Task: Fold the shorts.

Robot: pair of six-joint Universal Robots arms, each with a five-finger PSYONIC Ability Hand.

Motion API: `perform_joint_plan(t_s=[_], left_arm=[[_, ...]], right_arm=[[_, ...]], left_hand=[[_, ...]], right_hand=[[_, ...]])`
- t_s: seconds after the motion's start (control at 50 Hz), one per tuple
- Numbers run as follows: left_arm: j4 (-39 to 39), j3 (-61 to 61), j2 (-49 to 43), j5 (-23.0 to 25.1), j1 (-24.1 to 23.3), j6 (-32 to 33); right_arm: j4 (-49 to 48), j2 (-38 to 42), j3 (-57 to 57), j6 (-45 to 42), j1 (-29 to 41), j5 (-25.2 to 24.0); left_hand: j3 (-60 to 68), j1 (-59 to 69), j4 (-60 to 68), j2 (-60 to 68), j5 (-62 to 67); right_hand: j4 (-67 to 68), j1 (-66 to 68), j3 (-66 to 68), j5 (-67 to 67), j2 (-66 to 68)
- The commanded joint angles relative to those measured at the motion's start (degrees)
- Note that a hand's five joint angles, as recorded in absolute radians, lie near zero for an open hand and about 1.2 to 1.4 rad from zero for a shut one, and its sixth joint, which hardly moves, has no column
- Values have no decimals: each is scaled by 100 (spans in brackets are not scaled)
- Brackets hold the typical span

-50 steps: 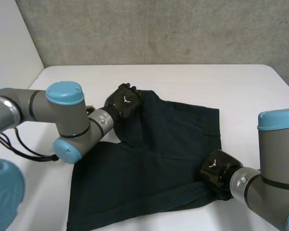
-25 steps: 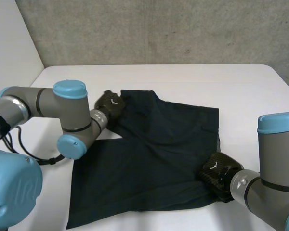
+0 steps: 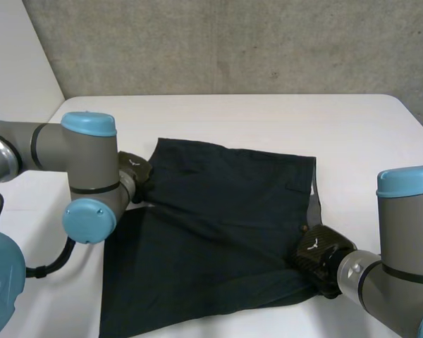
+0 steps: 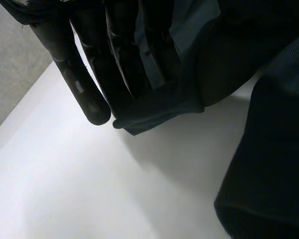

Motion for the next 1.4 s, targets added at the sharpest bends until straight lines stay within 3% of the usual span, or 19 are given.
perform_joint_plan(t_s=[0.02, 0.04, 0.08, 0.22, 0.3, 0.42, 0.7, 0.78, 0.8, 0.86, 0.9, 1.02, 1.22, 1.32, 1.34, 1.36, 1.4], left_arm=[[-63, 30, 54, -155, -42, -2], [-63, 39, 90, -146, -51, -2], [-63, 39, 169, -129, -42, -2], [-45, 57, 679, -6, 11, -187], [-63, -22, 705, 319, 11, -292], [-89, -5, 582, 645, 107, -266], [-89, 593, -314, 671, 371, -257], [-81, 575, -349, 680, 380, -284], [-80, 567, -376, 689, 389, -284], [-80, 558, -376, 715, 406, -292], [-72, 567, -376, 733, 406, -310], [-89, 549, -323, 601, 406, -319], [-98, 435, -297, -339, 494, -319], [-89, 391, -244, -243, 468, -363], [-89, 391, -227, -199, 459, -380], [-98, 365, -209, -77, 415, -398], [-89, 312, -174, -6, 380, -415]], right_arm=[[1, -20, 20, 0, -17, 1], [1, -20, 29, 0, -17, 1], [1, -29, 29, 0, -17, 1], [1, -38, 64, 0, -35, 1], [1, -47, 64, 0, -35, -8], [1, -47, 73, 0, -26, -17], [-8, -47, 117, 0, -35, -34], [-8, -47, 117, -9, -35, -34], [-8, -47, 117, -9, -35, -34], [-17, -38, 117, -9, -17, -34], [-17, -38, 117, -9, -8, -34], [-43, -38, 134, -9, 0, -34], [-43, -38, 143, -9, 27, -25], [-52, -38, 143, 0, 36, -25], [-52, -38, 143, 0, 36, -25], [-61, -38, 143, -9, 27, -17], [-61, -47, 143, 0, 27, -17]], left_hand=[[-2186, -2144, -2158, -2171, -2150], [-3493, -3451, -3465, -3478, -3457], [-3691, -3649, -3663, -3676, -3655], [-3624, -3582, -3596, -3609, -3588], [-3489, -3447, -3461, -3475, -3453], [-3456, -3414, -3428, -3441, -3420], [-2767, -2725, -2739, -2752, -2731], [-1206, -1164, -1178, -1191, -1170], [-69, -27, -41, -55, -33], [1466, 1508, 1494, 1481, 1502], [1471, 1513, 1499, 1485, 1507], [1471, 1513, 1499, 1485, 1507], [1471, 1513, 1499, 1485, 1507], [1471, 1513, 1499, 1485, 1507], [1190, 1232, 1218, 1204, 1226], [-1044, -1002, -1017, -1030, -1009], [-2959, -2917, -2931, -2945, -2923]], right_hand=[[1167, 2368, 1177, 1305, 1253], [1167, 2368, 1177, 1305, 1253], [1167, 2368, 1177, 1305, 1253], [1167, 2368, 1177, 1305, 1253], [1167, 2368, 1177, 1305, 1253], [1167, 2368, 1177, 1305, 1253], [1167, 2368, 1177, 1305, 1253], [1167, 2368, 1177, 1305, 1253], [1167, 2368, 1177, 1305, 1253], [1167, 2368, 1177, 1305, 1253], [1167, 2368, 1177, 1305, 1253], [1167, 2368, 1177, 1305, 1253], [1167, 2368, 1177, 1305, 1253], [1167, 2368, 1177, 1305, 1253], [1167, 2368, 1177, 1305, 1253], [1167, 2368, 1177, 1305, 1253], [1167, 2368, 1177, 1305, 1253]])
